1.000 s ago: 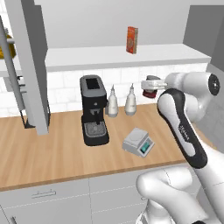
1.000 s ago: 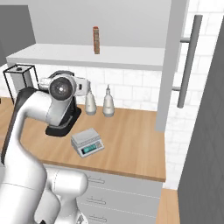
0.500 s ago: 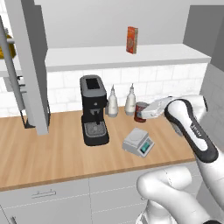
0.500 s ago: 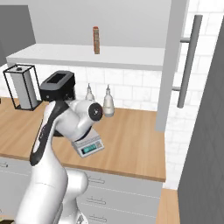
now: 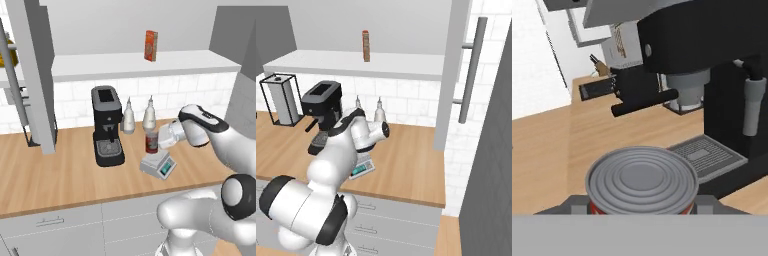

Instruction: Pick the canned food and place it on the digital scale for weighing, and close the cabinet.

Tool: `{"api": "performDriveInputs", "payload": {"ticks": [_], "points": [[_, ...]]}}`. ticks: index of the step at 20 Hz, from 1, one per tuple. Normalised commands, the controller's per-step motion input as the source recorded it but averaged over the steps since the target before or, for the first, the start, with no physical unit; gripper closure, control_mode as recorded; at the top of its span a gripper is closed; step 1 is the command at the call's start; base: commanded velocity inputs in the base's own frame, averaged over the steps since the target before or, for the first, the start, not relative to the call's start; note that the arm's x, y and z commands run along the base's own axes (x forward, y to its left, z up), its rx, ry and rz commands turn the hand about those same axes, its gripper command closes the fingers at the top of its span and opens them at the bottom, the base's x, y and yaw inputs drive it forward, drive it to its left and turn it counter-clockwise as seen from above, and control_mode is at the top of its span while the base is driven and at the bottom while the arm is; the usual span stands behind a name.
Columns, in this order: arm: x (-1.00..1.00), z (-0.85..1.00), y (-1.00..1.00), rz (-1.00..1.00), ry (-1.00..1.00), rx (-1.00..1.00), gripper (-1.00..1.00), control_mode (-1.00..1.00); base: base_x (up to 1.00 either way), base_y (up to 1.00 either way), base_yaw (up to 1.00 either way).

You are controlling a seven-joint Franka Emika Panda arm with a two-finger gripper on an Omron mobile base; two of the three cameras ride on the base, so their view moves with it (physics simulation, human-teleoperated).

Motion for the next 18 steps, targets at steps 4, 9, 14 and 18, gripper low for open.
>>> {"api": "performDriveInputs", "payload": {"ticks": [4, 9, 14, 18], "points": [[0.2, -0.48, -0.26, 0.22, -0.01, -0.01, 1.0, -1.0, 0.0, 0.0, 0.0], [0.13, -0.46, -0.14, 0.09, -0.06, -0.03, 1.0, -1.0, 0.0, 0.0, 0.0], [0.25, -0.32, 0.0, 0.0, -0.08, 0.0, 1.0, -1.0, 0.0, 0.0, 0.0], [0.33, -0.36, 0.0, 0.0, -0.05, -0.01, 1.0, -1.0, 0.0, 0.0, 0.0]]}}
